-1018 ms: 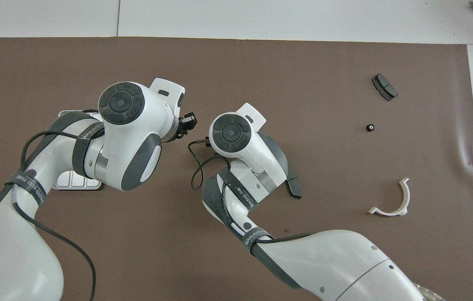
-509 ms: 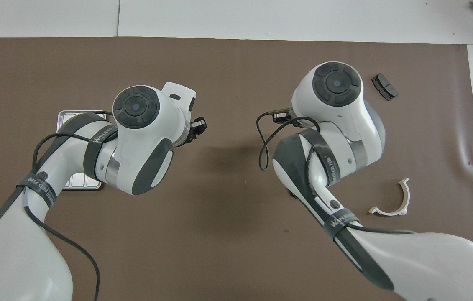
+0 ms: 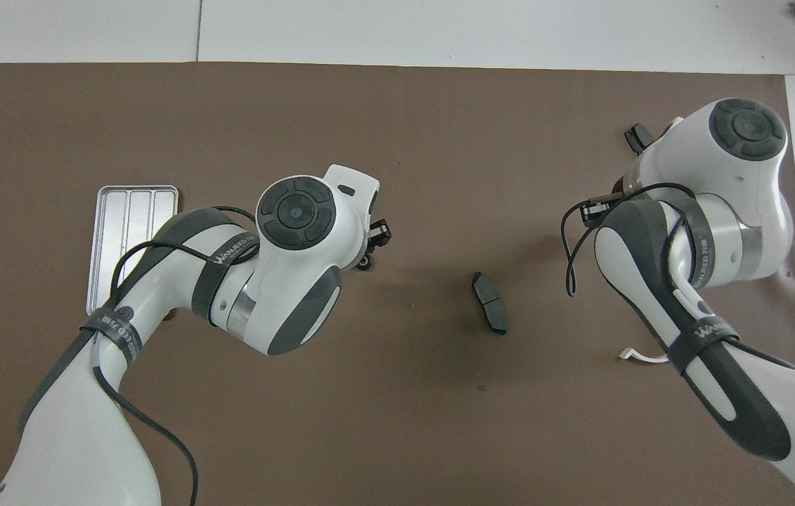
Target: Place bearing gear from tray to pile
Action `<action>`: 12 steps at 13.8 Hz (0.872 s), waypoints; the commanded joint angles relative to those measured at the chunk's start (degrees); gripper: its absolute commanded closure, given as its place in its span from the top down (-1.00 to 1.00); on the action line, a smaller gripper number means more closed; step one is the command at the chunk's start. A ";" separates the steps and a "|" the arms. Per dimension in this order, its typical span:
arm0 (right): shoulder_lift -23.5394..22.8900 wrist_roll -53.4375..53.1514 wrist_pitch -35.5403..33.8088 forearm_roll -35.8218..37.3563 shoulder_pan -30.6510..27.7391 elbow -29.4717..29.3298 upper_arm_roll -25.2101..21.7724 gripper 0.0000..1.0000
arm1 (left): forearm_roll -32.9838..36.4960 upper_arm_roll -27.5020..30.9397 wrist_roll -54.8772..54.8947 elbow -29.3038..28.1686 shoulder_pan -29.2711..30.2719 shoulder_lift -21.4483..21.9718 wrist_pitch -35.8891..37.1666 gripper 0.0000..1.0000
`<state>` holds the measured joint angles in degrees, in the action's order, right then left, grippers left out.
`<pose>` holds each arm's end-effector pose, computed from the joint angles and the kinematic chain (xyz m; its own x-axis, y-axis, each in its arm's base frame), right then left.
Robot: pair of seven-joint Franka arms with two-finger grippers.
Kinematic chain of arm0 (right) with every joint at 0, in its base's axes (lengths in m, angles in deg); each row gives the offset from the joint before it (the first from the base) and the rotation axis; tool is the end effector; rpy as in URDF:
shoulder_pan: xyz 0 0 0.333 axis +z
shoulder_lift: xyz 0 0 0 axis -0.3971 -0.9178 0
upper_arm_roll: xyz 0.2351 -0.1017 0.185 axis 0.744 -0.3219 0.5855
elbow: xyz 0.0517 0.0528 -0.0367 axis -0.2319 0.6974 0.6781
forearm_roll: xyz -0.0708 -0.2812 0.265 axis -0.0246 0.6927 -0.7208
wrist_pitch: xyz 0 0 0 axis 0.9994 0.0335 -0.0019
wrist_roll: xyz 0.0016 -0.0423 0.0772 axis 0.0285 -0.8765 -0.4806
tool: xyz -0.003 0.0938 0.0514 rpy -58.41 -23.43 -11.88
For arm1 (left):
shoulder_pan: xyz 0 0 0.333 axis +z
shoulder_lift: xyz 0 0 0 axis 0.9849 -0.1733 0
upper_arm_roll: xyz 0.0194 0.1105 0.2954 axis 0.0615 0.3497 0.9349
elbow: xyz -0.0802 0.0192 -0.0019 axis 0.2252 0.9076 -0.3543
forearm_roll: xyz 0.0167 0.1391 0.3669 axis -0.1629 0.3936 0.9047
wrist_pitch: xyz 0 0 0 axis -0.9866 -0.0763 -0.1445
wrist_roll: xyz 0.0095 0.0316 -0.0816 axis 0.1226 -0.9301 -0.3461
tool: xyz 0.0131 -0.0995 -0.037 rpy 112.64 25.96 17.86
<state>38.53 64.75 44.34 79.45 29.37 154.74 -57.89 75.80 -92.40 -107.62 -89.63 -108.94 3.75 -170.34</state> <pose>0.6149 0.0514 0.3710 0.9903 0.1300 -0.0488 0.1314 -0.9910 0.0267 0.5284 -0.3646 0.3926 0.9405 0.3392 0.0206 0.3362 -0.9375 0.0898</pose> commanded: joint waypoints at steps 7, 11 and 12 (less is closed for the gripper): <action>9.74 7.48 14.66 -1.29 -5.62 23.34 0.85 -0.69 | -0.32 1.62 28.03 9.36 16.67 3.67 20.53 1.00; 9.65 6.95 15.90 -1.29 -5.53 23.61 0.85 1.00 | 0.12 1.70 48.18 10.33 28.37 5.52 24.68 1.00; 9.56 6.69 15.73 -1.29 -5.18 23.09 0.85 1.00 | 0.12 1.70 51.53 10.33 30.39 6.23 24.94 1.00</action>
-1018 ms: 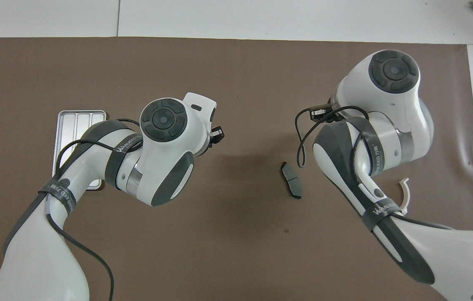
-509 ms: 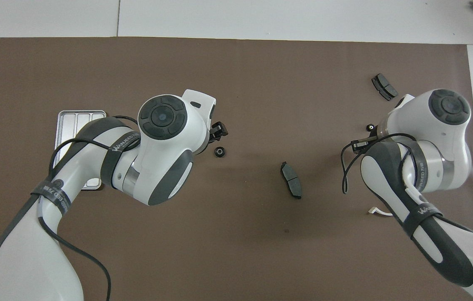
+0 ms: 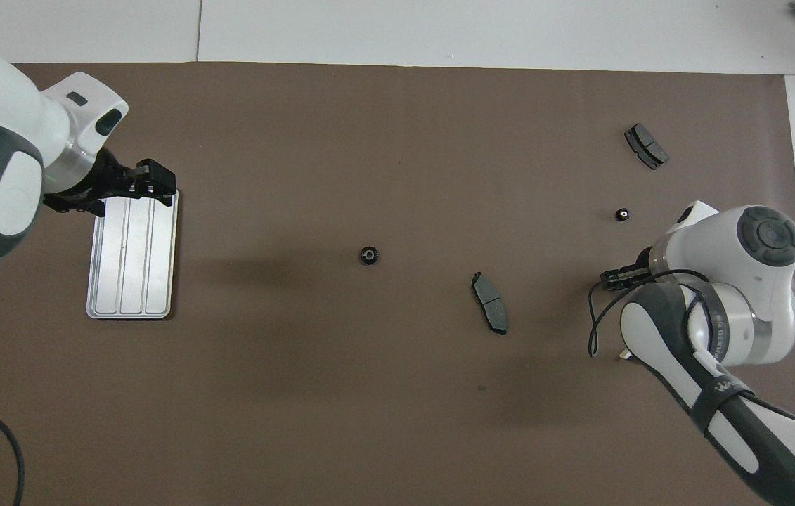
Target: Place bearing gear from tray to pile
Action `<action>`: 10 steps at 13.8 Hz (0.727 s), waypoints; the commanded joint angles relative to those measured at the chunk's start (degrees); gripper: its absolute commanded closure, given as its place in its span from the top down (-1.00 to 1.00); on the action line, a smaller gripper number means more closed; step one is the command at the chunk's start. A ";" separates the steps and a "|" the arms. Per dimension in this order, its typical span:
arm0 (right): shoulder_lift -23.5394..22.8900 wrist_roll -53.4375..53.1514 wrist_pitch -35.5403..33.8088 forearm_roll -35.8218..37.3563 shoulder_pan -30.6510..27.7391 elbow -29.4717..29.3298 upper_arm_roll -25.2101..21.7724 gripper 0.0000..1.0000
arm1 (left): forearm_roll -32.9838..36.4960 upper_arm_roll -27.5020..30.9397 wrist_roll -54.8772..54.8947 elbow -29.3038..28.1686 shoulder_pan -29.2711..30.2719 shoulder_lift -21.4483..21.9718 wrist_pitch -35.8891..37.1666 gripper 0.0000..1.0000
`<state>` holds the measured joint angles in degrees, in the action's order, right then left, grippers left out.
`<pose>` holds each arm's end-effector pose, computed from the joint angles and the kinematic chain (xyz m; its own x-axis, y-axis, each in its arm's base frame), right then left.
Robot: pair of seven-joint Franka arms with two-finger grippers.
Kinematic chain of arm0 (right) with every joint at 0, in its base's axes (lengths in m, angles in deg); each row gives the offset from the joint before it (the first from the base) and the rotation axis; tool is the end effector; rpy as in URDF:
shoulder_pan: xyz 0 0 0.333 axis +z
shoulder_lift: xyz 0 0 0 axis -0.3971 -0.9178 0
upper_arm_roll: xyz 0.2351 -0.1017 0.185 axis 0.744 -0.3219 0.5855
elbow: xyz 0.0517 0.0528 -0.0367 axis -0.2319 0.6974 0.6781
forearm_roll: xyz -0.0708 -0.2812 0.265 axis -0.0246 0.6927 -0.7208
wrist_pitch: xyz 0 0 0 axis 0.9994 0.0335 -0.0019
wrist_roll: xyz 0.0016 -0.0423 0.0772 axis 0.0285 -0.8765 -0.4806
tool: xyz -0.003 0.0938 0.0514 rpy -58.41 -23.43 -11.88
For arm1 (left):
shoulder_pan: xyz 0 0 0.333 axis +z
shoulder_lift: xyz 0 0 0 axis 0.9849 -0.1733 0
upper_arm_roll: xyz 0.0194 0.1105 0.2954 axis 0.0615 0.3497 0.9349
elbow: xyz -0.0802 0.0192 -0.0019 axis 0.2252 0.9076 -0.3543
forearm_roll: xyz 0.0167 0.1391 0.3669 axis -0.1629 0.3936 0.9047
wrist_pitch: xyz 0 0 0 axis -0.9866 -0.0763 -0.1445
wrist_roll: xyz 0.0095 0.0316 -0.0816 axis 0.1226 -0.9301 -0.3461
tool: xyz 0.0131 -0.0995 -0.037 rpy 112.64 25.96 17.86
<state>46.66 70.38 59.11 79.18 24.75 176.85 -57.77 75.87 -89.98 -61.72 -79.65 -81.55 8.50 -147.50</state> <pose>0.5340 0.0029 0.3072 0.9878 0.1516 -0.0361 0.1521 -0.9883 0.0132 0.6193 -0.0537 0.4915 0.9966 0.0572 -0.0595 0.0579 -0.9983 0.0090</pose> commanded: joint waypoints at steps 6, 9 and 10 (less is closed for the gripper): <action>-0.05 -10.88 -7.72 -1.02 5.57 -15.34 1.18 1.00 | -0.47 -0.89 8.92 0.26 4.78 9.82 7.55 1.00; -3.74 -16.95 -13.54 -1.11 10.05 -25.90 1.27 1.00 | -0.56 -1.24 8.83 0.26 4.52 11.59 8.18 1.00; -5.23 -19.75 -13.63 -1.11 11.89 -27.84 1.27 1.00 | -0.64 -1.33 8.57 0.26 4.52 11.59 8.17 1.00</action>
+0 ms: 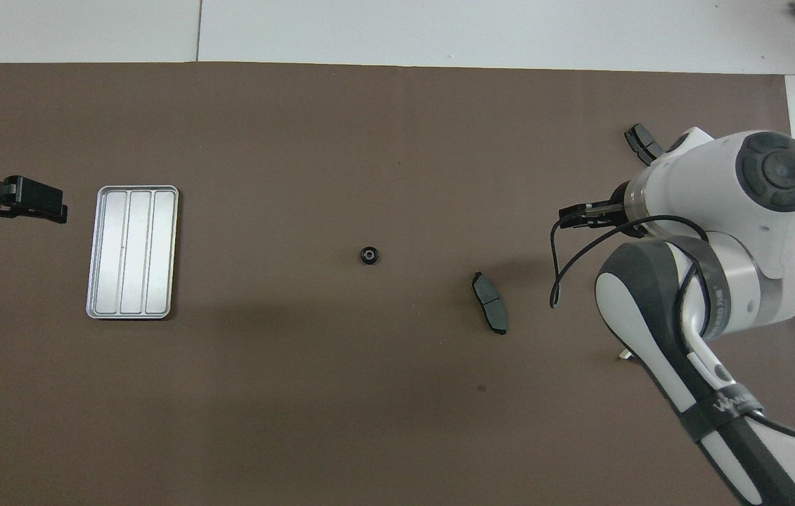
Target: Place bearing gear from tray to pile
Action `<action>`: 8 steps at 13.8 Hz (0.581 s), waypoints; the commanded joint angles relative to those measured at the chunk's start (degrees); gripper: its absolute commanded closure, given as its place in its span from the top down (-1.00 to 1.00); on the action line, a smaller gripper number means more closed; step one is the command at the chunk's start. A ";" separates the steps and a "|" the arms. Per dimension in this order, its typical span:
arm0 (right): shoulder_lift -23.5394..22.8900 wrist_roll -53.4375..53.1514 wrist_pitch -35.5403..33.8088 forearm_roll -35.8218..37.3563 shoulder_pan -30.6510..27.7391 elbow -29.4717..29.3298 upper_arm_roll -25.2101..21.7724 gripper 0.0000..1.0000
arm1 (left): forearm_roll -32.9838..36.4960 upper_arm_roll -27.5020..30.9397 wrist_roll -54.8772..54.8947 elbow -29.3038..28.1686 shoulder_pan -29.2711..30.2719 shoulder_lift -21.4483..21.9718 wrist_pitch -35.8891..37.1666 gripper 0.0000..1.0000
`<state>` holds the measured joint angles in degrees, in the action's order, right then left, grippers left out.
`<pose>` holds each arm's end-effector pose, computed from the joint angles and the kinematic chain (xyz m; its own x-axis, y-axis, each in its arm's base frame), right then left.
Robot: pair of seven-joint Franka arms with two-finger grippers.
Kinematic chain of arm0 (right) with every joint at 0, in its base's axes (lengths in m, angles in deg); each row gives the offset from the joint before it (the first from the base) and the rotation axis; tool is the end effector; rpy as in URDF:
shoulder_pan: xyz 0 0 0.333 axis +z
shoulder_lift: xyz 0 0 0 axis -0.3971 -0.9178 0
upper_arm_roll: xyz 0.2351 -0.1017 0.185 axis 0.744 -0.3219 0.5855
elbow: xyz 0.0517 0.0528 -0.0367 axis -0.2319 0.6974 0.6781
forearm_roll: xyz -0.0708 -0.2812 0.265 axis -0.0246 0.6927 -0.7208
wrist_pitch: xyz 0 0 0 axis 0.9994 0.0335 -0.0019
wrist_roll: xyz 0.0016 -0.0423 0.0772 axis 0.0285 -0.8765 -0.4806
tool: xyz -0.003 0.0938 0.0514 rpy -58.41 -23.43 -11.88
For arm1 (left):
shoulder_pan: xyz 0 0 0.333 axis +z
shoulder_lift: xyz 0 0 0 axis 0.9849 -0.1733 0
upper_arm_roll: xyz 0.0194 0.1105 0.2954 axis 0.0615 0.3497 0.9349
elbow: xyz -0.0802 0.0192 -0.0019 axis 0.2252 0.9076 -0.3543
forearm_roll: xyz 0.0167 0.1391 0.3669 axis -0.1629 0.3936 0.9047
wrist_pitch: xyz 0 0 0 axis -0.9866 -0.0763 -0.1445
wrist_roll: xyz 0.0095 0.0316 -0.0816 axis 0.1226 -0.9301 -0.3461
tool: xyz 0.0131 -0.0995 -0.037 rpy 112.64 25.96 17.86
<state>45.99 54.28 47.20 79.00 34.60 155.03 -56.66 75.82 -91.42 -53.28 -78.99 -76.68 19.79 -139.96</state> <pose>0.5992 0.1189 0.4532 0.9902 0.0554 0.1280 0.0561 -0.9984 -0.0021 0.5658 -0.0176 0.6029 0.9993 -0.0314 0.0191 -0.0315 -0.9995 0.0065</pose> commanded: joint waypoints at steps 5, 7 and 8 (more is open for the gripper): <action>-13.26 -14.65 -1.03 -1.11 11.02 -15.25 0.24 1.00 | -0.51 0.02 0.21 -1.37 -0.44 0.74 0.11 1.00; -16.42 -17.03 -0.67 -0.50 13.75 -16.83 0.25 1.00 | -0.51 0.02 0.30 -2.24 -0.44 1.18 -0.33 1.00; -19.31 -17.82 -0.67 -0.23 16.11 -19.54 0.25 1.00 | -0.51 0.10 0.12 -2.42 -0.35 1.36 -0.07 1.00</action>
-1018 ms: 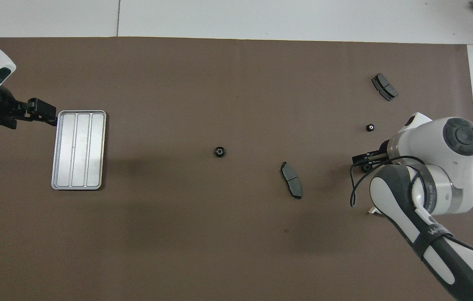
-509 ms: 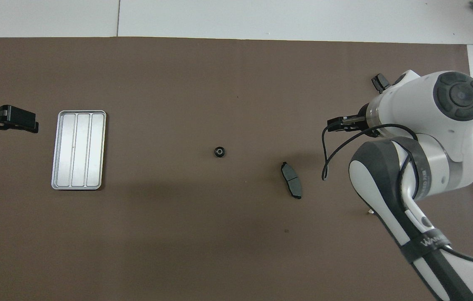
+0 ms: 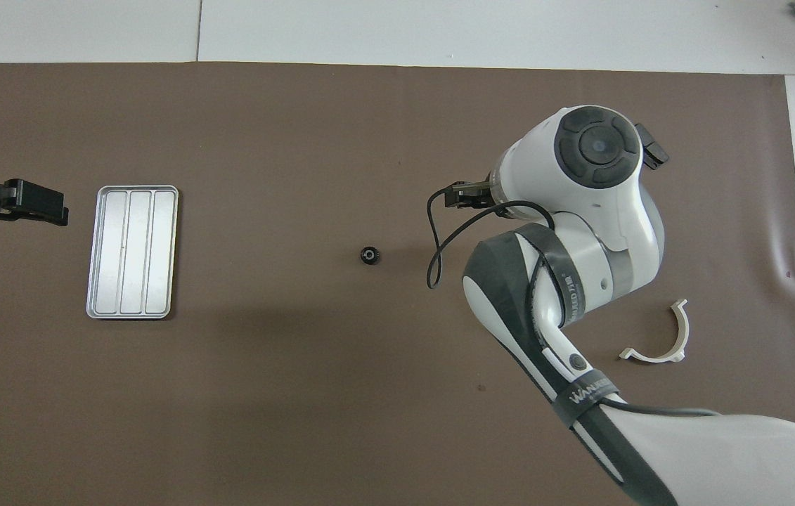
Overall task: Place bearing gear from tray to pile
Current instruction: 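Move the right gripper to the gear lying mid-table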
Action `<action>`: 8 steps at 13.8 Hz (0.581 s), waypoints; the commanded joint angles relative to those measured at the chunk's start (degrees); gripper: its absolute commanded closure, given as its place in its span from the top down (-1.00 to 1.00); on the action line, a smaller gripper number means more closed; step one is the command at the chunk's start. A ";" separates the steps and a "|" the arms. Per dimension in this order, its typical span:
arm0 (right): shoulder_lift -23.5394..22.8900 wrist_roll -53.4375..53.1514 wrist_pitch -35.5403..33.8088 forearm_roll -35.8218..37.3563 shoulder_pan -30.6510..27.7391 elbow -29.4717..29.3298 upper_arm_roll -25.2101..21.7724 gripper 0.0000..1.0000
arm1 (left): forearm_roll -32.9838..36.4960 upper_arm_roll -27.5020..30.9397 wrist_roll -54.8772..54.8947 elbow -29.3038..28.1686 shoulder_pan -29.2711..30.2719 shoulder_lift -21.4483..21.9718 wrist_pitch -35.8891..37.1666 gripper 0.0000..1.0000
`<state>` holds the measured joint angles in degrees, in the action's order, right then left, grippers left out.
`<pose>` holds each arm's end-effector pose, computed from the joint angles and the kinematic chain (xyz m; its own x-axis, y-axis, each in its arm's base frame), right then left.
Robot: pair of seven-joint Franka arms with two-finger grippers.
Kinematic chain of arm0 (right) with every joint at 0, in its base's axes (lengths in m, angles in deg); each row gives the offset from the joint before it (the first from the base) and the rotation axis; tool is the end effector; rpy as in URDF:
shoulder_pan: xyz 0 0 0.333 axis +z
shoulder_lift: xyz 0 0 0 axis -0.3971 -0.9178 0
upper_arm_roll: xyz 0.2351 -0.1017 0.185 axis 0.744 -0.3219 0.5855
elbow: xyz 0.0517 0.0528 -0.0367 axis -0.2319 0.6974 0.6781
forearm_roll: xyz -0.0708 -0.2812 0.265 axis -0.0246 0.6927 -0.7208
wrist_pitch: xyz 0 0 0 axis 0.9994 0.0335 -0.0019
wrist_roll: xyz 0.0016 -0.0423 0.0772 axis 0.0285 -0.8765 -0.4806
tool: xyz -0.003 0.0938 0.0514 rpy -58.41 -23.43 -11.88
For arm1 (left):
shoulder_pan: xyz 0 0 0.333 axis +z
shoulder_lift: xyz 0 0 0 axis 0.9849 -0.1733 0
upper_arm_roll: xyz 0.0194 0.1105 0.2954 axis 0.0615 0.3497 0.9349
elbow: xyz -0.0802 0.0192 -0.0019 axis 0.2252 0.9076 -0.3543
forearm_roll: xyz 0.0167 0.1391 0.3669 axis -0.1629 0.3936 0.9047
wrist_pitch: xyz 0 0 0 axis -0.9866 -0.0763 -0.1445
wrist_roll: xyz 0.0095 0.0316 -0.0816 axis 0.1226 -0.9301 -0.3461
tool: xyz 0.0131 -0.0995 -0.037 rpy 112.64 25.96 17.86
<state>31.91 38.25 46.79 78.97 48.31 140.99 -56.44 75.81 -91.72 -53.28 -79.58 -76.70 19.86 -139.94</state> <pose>0.6152 0.2885 0.4123 0.9933 0.0163 0.1144 0.0206 -0.9991 -0.0363 0.5648 -0.0208 0.5987 0.9993 -0.0370 0.0096 -0.0371 -0.9993 0.0066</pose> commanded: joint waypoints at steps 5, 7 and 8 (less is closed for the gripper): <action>-15.27 -8.47 5.61 1.92 8.64 -11.77 0.03 1.00 | -0.41 0.50 0.12 -1.83 0.02 1.37 0.17 1.00; -15.19 -9.09 6.60 1.83 9.97 -11.25 0.03 1.00 | -0.41 0.50 0.12 -1.83 0.02 1.37 0.17 1.00; -15.02 -9.09 6.25 1.83 10.23 -10.72 0.03 1.00 | -0.41 0.50 0.12 -1.83 0.02 1.37 0.17 1.00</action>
<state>17.02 30.65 53.62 79.76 58.27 131.18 -56.50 75.81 -91.48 -53.29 -80.03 -76.67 19.90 -139.89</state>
